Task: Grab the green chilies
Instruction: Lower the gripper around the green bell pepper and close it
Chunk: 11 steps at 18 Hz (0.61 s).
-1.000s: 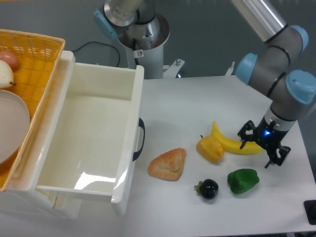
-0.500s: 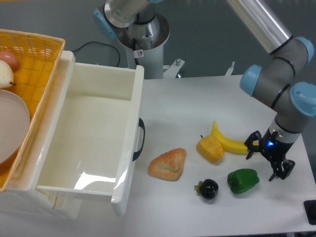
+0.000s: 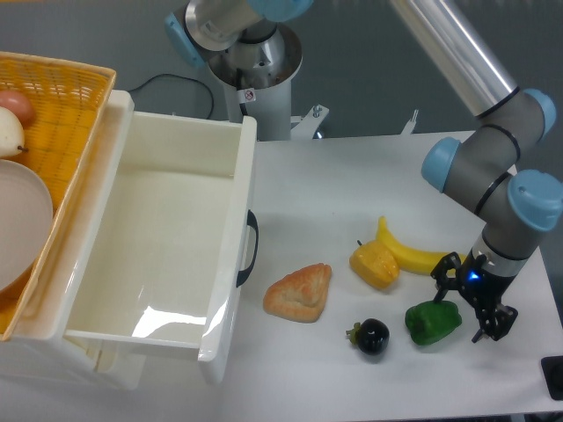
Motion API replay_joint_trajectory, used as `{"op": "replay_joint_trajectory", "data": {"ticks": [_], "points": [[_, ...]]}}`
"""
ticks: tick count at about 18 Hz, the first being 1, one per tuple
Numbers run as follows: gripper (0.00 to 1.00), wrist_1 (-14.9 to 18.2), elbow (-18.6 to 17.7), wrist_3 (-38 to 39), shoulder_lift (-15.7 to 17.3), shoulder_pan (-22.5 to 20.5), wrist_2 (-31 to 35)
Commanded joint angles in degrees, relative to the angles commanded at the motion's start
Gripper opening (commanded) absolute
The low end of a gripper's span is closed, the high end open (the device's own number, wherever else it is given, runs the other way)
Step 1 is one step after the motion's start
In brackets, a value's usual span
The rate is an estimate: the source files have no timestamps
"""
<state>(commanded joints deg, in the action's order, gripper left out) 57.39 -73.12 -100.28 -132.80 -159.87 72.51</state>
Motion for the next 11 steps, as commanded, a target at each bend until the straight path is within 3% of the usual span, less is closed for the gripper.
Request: {"op": "replay_joint_trajectory", "data": {"ticks": [11], "points": [[1.0, 0.2, -0.4, 0.3, 1.4, -0.2, 0.0]]}}
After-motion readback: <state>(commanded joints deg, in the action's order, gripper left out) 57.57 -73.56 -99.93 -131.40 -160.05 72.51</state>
